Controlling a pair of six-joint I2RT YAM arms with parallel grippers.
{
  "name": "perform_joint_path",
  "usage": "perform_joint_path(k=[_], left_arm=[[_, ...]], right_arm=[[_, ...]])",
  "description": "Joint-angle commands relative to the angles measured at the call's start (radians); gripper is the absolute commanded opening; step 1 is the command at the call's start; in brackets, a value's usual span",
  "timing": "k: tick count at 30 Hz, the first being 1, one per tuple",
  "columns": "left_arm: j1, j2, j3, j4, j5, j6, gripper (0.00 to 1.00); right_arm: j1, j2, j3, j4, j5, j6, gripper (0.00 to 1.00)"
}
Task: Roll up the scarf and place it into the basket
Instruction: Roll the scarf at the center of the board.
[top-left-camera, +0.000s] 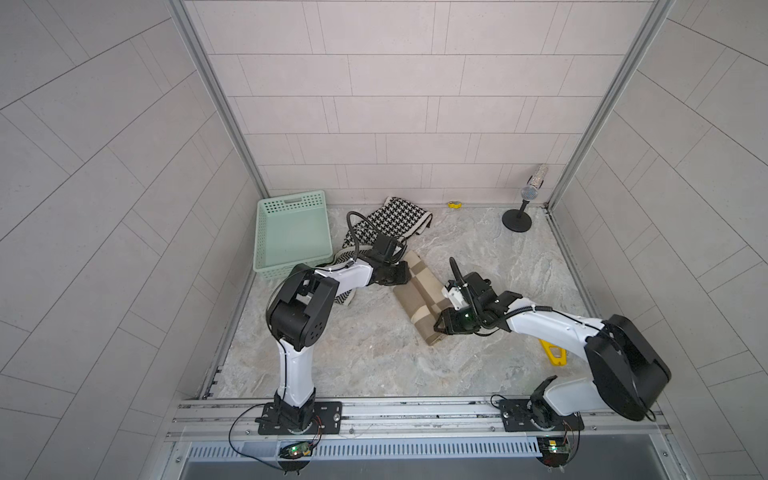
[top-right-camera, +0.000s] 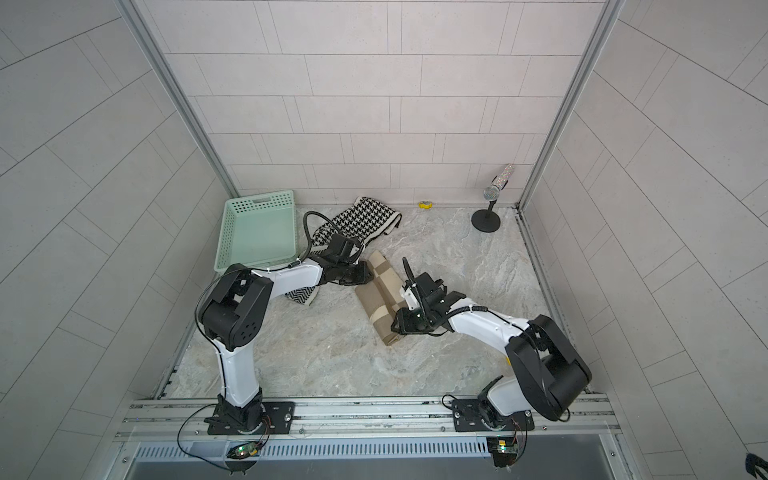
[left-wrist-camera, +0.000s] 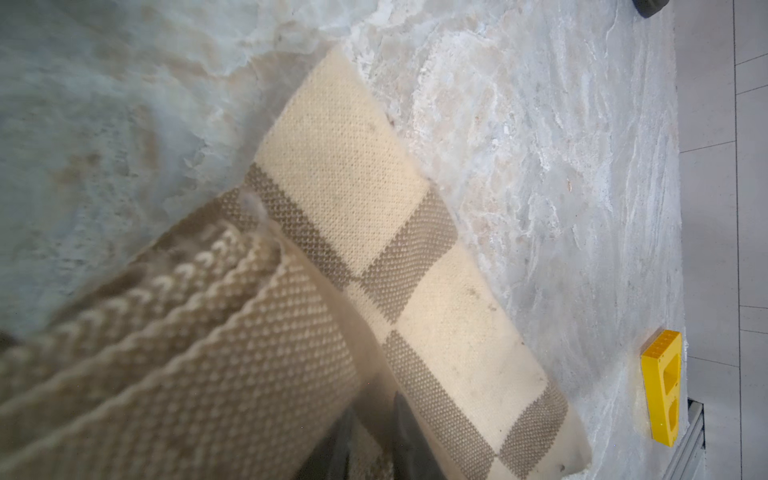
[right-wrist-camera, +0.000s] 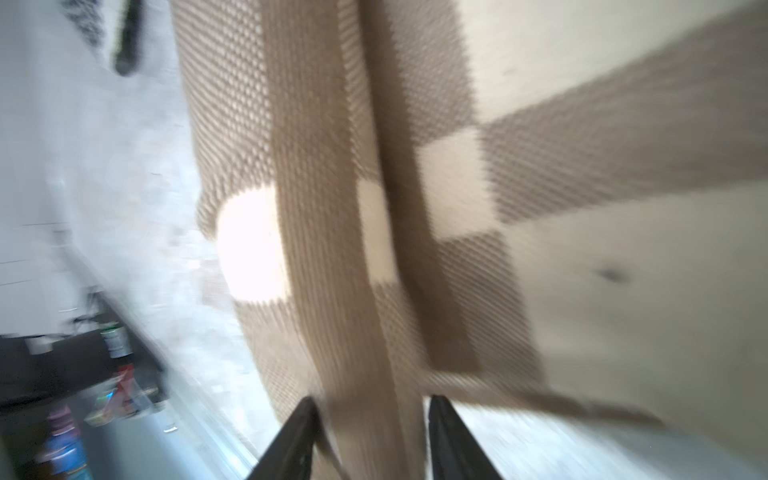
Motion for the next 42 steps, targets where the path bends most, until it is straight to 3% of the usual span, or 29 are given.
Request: perform_joint_path(k=[1,6,12,17,22,26,29,31,34,37,42], left_arm=[[0.002,0.036,-0.005,-0.034,-0.01,-0.011,0.24],[0.002,0.037,-0.015,-0.033,0.005,-0.022,0.24],[0.002,0.041,-0.012,-0.033,0.017,-0.03,0.24],[0.002,0.043,-0.011,-0.03,0.026,-0.034,0.24],[0.003,0.045,-0.007,-0.03,0.051,-0.036,0.24],[0.004,0.034,0.002,-0.034,0.083,-0.041,0.25],[0.01,0.013,0.012,-0.053,0.095,-0.043,0.29],[0.019,-0.017,0.015,-0.071,0.092,-0.048,0.37],[0.042,-0.09,0.0,-0.1,0.064,-0.069,0.51],[0.069,-0.197,-0.02,-0.149,0.003,-0.079,0.63],[0.079,-0.361,-0.043,-0.269,-0.119,-0.051,0.64]], right_arm=[[0.122,-0.085,0.054,-0.247,0.372,-0.064,0.53],[0.377,-0.072,0.175,-0.318,0.734,-0.095,0.67],[0.562,0.179,0.366,-0.378,1.027,-0.156,0.81],[0.592,0.394,0.468,-0.363,1.117,-0.232,0.9],[0.582,0.514,0.48,-0.306,1.158,-0.286,0.92],[0.547,0.572,0.431,-0.24,1.123,-0.308,0.79],[0.526,0.587,0.386,-0.2,1.066,-0.305,0.56],[0.513,0.575,0.354,-0.174,1.005,-0.294,0.39],[0.494,0.528,0.311,-0.147,0.895,-0.267,0.22],[0.475,0.449,0.285,-0.142,0.747,-0.223,0.13],[0.426,0.306,0.232,-0.08,0.426,-0.118,0.05]])
